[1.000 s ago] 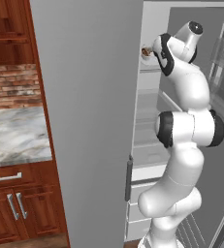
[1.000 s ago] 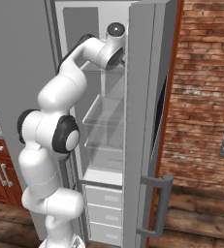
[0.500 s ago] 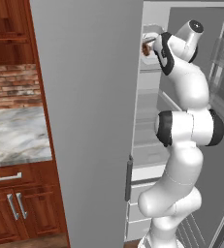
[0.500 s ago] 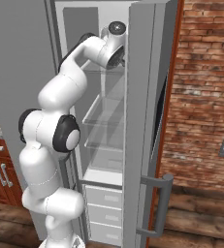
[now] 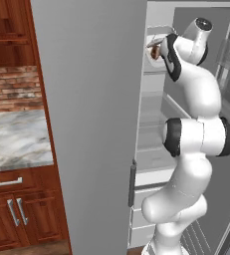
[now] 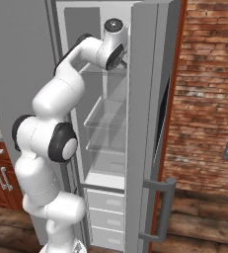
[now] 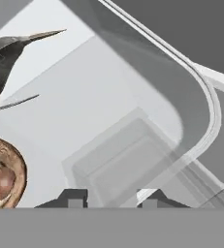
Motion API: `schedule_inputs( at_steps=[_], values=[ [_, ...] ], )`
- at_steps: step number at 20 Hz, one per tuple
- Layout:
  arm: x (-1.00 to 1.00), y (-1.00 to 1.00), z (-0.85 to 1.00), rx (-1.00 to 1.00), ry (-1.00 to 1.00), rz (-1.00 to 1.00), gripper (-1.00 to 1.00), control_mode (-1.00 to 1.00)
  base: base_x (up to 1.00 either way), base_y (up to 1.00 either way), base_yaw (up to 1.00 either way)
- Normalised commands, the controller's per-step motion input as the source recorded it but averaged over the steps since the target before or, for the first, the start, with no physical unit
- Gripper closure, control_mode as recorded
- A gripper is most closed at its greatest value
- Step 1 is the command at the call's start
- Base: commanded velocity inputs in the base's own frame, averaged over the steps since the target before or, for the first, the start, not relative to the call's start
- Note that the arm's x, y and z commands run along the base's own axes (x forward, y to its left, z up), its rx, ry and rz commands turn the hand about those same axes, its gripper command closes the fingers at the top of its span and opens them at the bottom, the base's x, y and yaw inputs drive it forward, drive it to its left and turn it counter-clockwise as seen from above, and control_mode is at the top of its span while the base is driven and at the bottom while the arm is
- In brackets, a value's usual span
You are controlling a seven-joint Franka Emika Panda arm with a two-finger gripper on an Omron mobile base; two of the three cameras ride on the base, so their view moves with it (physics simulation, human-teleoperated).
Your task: Place the tupperware containing the fish and mushroom meal in the microwave. Close the microwave door and press the start button to reheat the meal.
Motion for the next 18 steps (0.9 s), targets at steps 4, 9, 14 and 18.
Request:
schedule_inputs(
  at_steps=[4, 9, 14, 18],
  values=[
    [-0.82, 0.08, -0.02, 0.0, 0.0, -0.22, 1.0, -1.0, 0.0, 0.0, 0.0],
    [-1.0, 0.12, -0.18, 0.0, 0.0, -0.16, 1.0, -1.0, 0.0, 0.0, 0.0],
    [-1.0, 0.12, -0.12, 0.0, 0.0, -0.08, 1.0, -1.0, 0.0, 0.0, 0.0],
    [-1.0, 0.07, 0.0, 0.02, -0.01, -0.03, 1.0, -1.0, 0.0, 0.0, 0.0]
  ],
)
